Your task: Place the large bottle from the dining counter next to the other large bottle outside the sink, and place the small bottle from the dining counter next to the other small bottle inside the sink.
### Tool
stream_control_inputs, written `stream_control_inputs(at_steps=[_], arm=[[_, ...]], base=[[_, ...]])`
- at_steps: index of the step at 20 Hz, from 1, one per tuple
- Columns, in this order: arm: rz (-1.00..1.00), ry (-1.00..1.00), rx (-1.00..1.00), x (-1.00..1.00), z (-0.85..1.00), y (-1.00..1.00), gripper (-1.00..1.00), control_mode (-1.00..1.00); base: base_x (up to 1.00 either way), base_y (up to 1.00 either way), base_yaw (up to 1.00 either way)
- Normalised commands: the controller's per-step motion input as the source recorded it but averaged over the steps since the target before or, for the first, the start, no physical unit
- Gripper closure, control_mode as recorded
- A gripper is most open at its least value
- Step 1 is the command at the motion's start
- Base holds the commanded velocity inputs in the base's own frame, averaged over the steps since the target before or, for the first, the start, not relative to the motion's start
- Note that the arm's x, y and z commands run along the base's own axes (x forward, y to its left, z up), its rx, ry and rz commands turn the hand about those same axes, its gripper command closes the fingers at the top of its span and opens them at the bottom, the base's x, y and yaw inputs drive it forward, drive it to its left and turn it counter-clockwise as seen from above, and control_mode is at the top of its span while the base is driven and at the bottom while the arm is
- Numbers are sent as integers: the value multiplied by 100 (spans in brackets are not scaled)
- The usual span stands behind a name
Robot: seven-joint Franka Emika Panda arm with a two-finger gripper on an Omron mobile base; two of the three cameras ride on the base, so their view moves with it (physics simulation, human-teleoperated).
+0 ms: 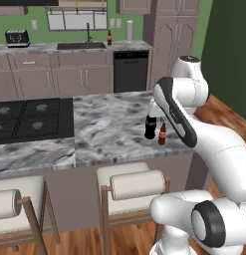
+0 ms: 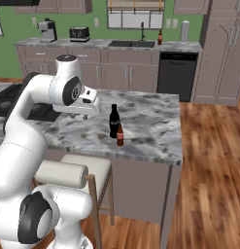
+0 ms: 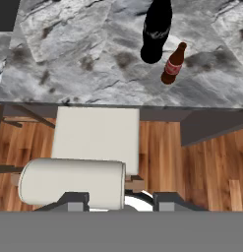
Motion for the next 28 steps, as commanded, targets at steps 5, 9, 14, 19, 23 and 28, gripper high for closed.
stream_control_inputs(at_steps=[5,9,14,19,23,28], arm=[[0,0,0,0,0,-8,-100,-100],[0,0,0,0,0,-18,-100,-100],[0,0,0,0,0,-23,-100,-100],[0,0,0,2,-2,-24,-100,-100],[0,0,0,11,-6,-16,-100,-100],[0,-1,-9,3,-16,-1,-100,-100]], base=[[0,0,0],[0,0,0],[0,0,0],[0,0,0],[0,0,0],[0,0,0]])
